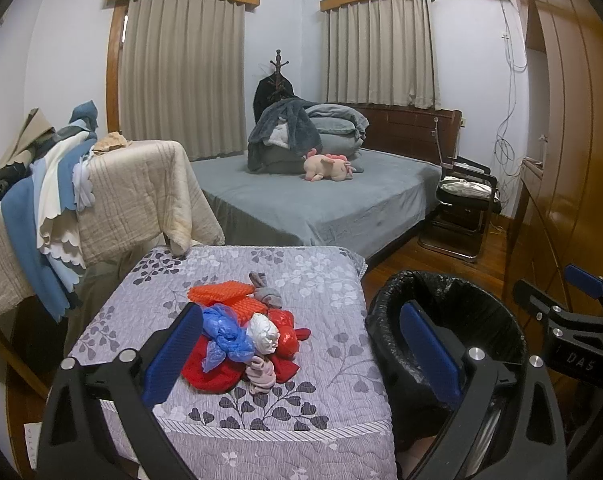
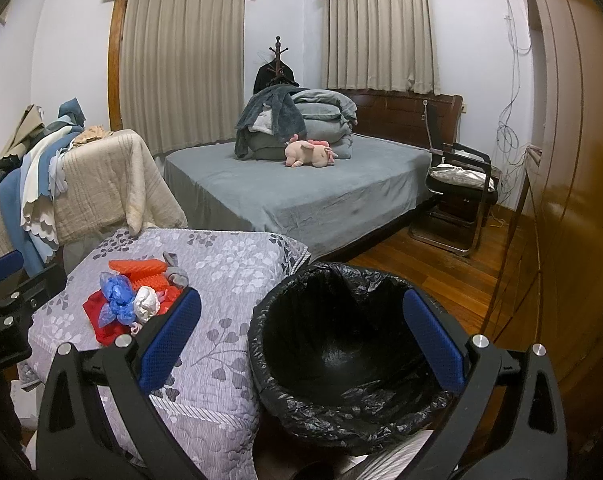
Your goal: Collect trash
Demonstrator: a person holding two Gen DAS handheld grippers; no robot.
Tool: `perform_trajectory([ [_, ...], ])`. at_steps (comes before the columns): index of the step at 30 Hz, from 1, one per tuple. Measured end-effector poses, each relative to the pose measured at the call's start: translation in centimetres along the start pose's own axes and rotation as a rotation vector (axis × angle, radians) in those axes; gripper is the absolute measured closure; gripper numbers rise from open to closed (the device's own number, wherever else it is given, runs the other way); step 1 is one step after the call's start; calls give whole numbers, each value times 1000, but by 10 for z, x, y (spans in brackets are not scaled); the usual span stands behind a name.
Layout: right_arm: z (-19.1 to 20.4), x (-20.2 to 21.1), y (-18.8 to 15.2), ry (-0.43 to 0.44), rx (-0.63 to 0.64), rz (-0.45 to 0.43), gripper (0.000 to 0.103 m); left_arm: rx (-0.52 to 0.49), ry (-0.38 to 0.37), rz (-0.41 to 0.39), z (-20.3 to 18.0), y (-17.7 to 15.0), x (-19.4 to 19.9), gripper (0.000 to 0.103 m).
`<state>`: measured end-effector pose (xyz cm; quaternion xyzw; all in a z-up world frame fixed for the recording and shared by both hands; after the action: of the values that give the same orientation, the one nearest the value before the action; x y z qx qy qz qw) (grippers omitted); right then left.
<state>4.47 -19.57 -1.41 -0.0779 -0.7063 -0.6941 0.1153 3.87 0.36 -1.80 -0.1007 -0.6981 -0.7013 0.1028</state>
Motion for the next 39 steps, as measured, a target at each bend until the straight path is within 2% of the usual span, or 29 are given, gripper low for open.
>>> perform_trajectory([
  [39, 3, -6, -6, -2, 1, 7, 5, 6, -1, 7, 1, 2, 3, 6],
])
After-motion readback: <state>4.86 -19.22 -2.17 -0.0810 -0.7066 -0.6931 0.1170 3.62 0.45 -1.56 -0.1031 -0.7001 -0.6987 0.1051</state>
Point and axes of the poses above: each gripper's, at about its wrist camera, not at the fingertips, and x roughly against the way its jaws point, z to its left, y to its top, the point moved 5 cm from there along -x, roughly the way its jaws point, and after that the axes turned 11 degrees about -z, right-handed, at the moved point
